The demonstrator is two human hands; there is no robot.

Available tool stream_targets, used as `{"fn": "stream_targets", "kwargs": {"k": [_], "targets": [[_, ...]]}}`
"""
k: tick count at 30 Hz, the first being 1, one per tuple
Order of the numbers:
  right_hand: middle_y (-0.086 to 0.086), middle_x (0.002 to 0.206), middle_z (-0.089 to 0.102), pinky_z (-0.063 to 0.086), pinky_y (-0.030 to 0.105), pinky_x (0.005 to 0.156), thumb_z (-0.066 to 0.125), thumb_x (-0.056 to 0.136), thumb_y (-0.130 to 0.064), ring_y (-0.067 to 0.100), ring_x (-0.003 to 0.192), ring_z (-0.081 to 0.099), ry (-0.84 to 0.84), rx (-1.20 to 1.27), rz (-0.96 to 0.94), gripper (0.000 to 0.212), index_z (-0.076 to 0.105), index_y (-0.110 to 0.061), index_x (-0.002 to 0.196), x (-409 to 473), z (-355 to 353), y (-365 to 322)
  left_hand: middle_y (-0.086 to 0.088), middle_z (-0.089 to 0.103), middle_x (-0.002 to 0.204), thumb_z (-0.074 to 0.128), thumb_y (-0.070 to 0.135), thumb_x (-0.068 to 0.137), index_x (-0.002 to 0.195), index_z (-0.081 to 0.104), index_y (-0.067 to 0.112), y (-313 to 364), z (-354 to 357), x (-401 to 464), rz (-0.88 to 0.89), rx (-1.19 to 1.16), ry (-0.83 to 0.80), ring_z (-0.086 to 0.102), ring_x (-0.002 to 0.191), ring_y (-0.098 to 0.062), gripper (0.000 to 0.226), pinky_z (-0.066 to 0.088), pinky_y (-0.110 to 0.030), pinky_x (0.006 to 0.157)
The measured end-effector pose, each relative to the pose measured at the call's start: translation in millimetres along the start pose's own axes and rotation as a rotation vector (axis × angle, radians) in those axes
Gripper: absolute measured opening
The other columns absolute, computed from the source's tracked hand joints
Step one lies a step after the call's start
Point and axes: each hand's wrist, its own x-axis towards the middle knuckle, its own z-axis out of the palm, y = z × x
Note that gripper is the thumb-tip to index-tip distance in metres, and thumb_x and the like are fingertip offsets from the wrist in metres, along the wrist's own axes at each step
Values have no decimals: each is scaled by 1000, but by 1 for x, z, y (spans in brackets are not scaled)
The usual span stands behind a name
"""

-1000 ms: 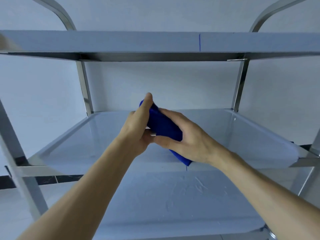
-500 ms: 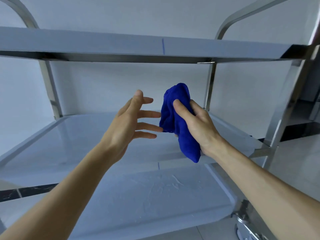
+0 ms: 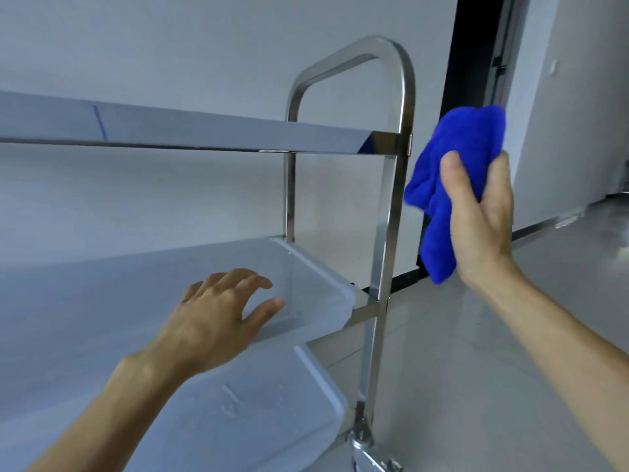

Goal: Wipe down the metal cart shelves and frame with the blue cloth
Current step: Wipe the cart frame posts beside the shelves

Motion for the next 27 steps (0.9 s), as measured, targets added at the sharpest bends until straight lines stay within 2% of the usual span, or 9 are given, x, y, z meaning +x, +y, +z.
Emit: {"fn": "stream_targets", "kwargs": {"k": [4,7,9,13,16,18,21,23,27], "targets": [[-10,137,51,51,28,99,58,90,-53,1,117,56,140,-17,81,64,37,-34,147,37,7,26,21,20,160,-8,83,75,148,17,53,15,29,1,22,164,-164,25,148,-22,83,20,-47,119],[-14,134,46,47,17,89,51,99,-49,-3,110,53,80,37,150,59,28,-37,152,33,37,49,13,58,138,14,74,92,140,45,45,10,41,-4,74,355,-107,66,113,-31,65,56,-50,87],[-17,139,44,41,22,92,47,101,-44,0,113,51,27,51,164,61,19,-38,155,28,52,54,10,66,129,21,68,92,137,51,41,4,44,-4,40,400,-95,71,102,-30,61,61,-47,75],[-5,155,32,41,1,69,45,98,-9,-25,90,51,-8,7,99,72,8,-23,158,43,53,45,9,67,127,29,65,88,136,55,38,1,47,-3,64,455,-72,72,100,-31,61,61,-47,73],[-5,162,23,37,-3,82,55,98,-18,-4,127,46,13,-115,-45,79,5,-23,159,46,55,43,7,67,127,29,63,89,136,56,37,1,50,-4,91,485,-38,71,101,-33,60,61,-48,73],[-6,157,29,30,-7,85,62,97,-23,-10,129,38,38,-206,-134,80,11,-21,159,39,58,51,7,67,128,28,63,90,137,54,37,-1,51,-2,118,502,-21,71,102,-34,60,61,-48,74],[0,154,33,37,-3,82,58,99,-30,-2,126,45,51,-395,-277,66,27,-24,156,18,61,72,7,65,130,25,63,92,140,50,37,-3,52,-1,127,498,-20,70,104,-35,60,60,-49,76],[7,155,33,44,12,85,54,100,-38,18,130,48,35,-555,-338,55,37,-27,152,-3,57,93,7,64,131,25,63,92,141,49,37,-3,53,0,130,492,-31,69,105,-35,60,60,-50,76],[7,154,29,59,40,80,48,99,-46,29,127,51,-163,-730,-326,48,40,-39,145,-49,35,133,6,65,131,25,62,92,140,50,36,-4,52,2,129,488,-28,69,104,-36,60,60,-51,76]]}}
